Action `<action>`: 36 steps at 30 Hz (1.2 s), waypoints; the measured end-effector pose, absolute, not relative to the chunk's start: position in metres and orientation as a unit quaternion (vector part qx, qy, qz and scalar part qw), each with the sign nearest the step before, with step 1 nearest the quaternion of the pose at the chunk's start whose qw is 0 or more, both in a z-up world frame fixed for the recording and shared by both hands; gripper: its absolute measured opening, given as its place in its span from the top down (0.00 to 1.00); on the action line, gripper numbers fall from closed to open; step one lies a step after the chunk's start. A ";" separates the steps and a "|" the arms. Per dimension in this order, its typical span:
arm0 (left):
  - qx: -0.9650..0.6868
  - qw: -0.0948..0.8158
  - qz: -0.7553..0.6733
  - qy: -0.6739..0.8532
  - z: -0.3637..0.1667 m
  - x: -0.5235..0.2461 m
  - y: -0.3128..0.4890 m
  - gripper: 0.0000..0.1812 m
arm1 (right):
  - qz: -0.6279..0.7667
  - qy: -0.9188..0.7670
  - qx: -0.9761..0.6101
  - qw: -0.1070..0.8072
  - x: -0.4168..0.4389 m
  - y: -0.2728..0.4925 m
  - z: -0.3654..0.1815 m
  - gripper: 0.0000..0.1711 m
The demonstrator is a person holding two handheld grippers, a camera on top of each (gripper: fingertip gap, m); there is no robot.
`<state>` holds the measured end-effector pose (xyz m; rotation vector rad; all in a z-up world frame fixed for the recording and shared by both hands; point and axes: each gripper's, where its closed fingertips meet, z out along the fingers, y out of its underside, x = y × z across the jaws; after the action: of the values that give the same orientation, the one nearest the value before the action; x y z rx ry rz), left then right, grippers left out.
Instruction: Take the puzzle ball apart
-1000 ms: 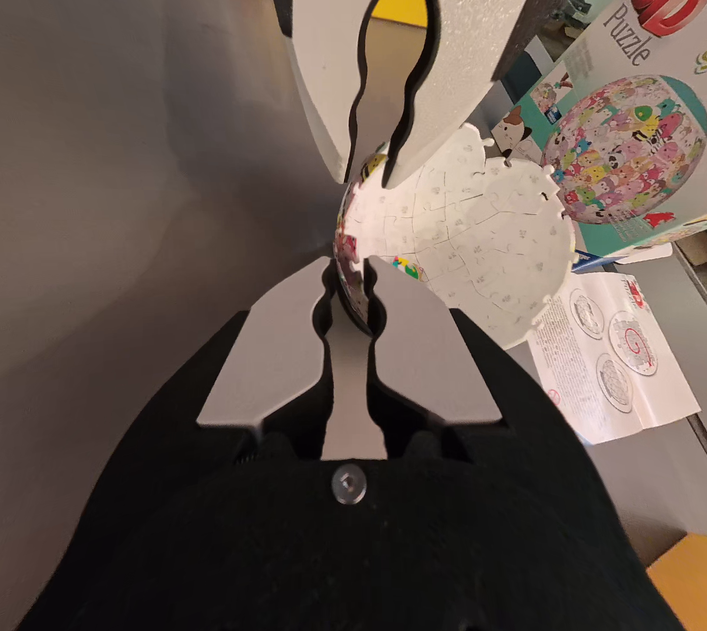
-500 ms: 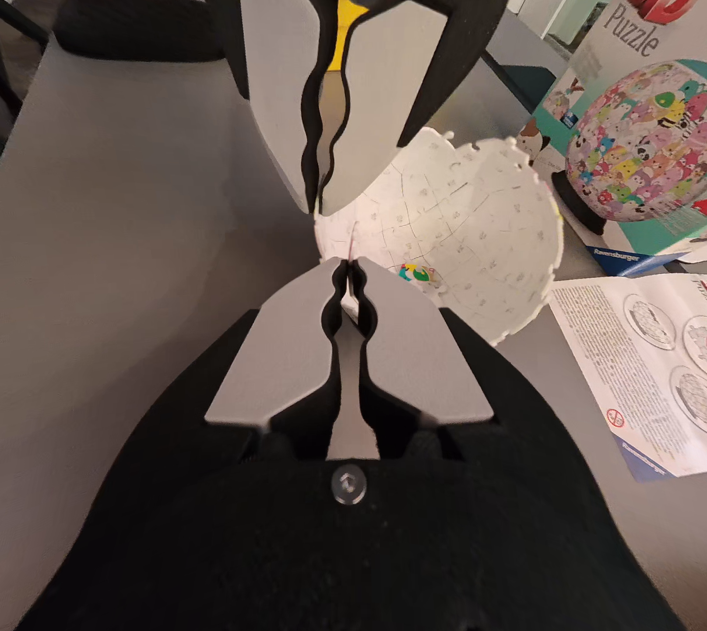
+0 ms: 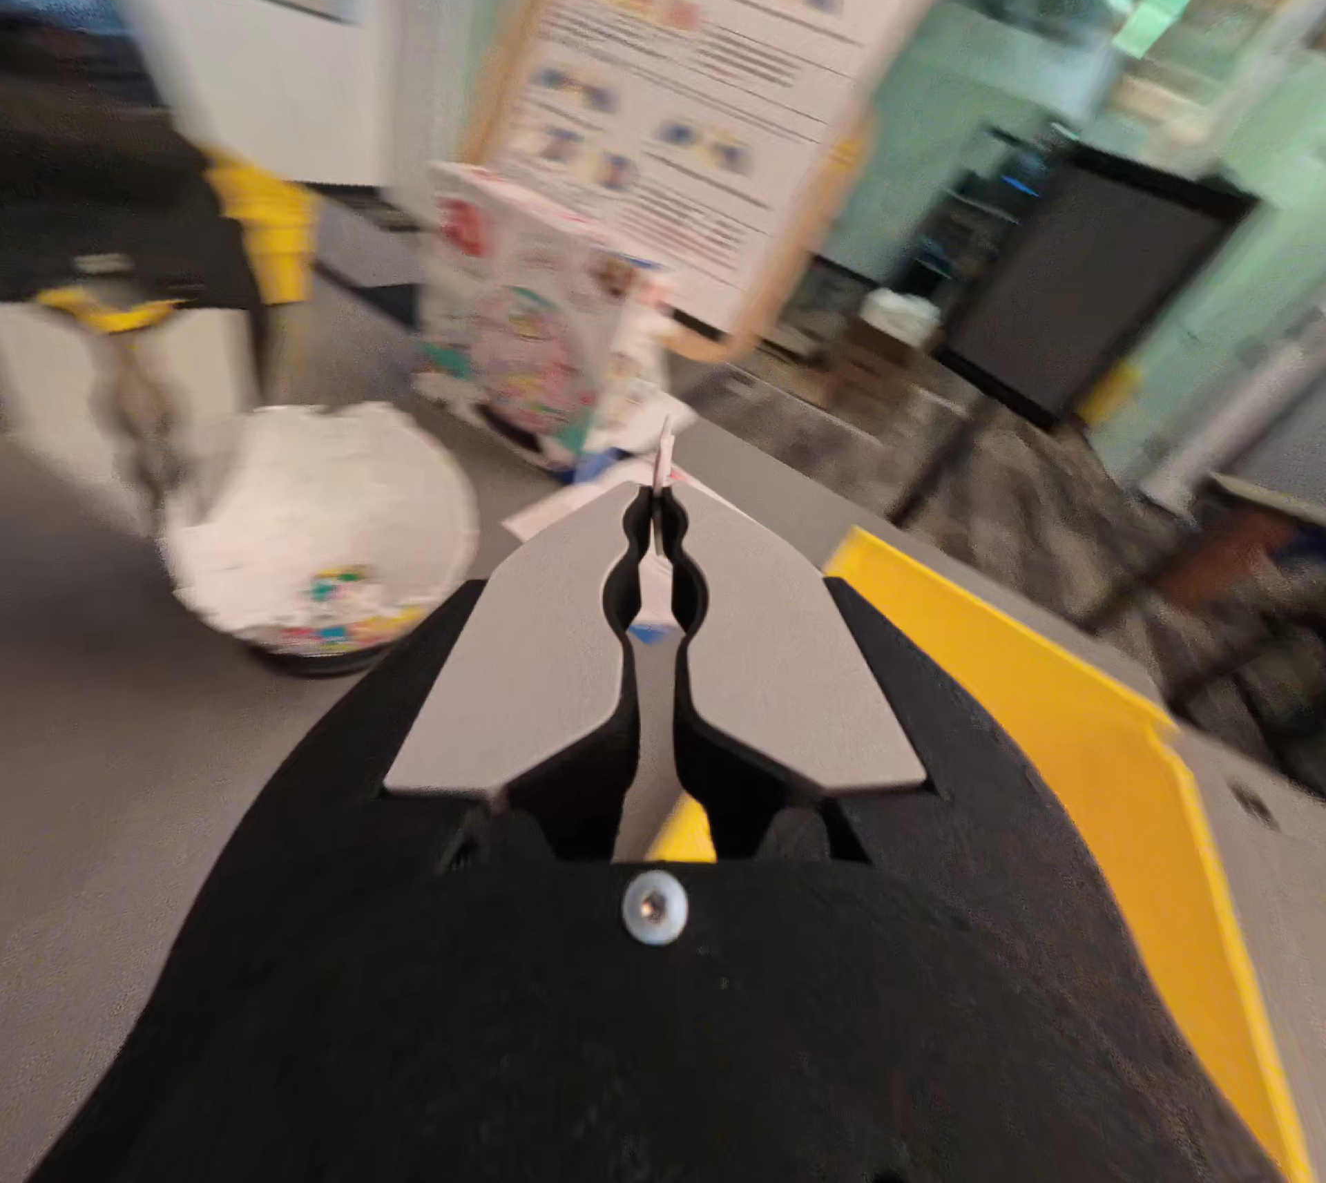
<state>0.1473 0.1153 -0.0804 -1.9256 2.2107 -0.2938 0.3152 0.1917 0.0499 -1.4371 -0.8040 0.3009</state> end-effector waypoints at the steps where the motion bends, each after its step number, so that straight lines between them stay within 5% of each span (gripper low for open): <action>1: -0.648 0.096 -0.095 0.749 -0.081 0.146 0.115 0.96 | 0.129 -0.314 -0.673 0.657 0.343 0.203 0.050 0.98; 10: -0.648 0.092 -0.064 0.754 -0.080 0.141 0.119 0.96 | -0.020 -0.281 -0.921 0.270 0.458 0.284 -0.138 0.98; 16: -0.650 0.087 -0.053 0.753 -0.079 0.139 0.120 0.96 | 0.020 -0.236 -0.917 0.319 0.457 0.289 -0.119 0.84; 21: -0.651 0.089 -0.056 0.751 -0.078 0.140 0.120 0.96 | 0.076 -0.191 -0.829 0.521 0.461 0.272 -0.034 0.84; 25: -0.654 0.096 -0.069 0.747 -0.076 0.143 0.122 0.95 | 0.229 -0.339 -0.627 0.663 0.363 0.201 0.054 0.85; 29: -0.660 0.099 -0.076 0.740 -0.072 0.143 0.122 0.91 | 0.461 -0.478 -0.490 0.565 0.255 0.108 0.048 0.85; 36: -0.668 0.145 -0.075 0.726 -0.062 0.139 0.124 0.89 | 0.384 -0.539 -0.571 0.487 0.174 0.120 -0.036 0.86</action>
<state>0.1393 0.1243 -0.0619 -1.9248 2.0921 -0.2163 0.1736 0.1201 -0.0360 -1.3885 -1.3102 0.9336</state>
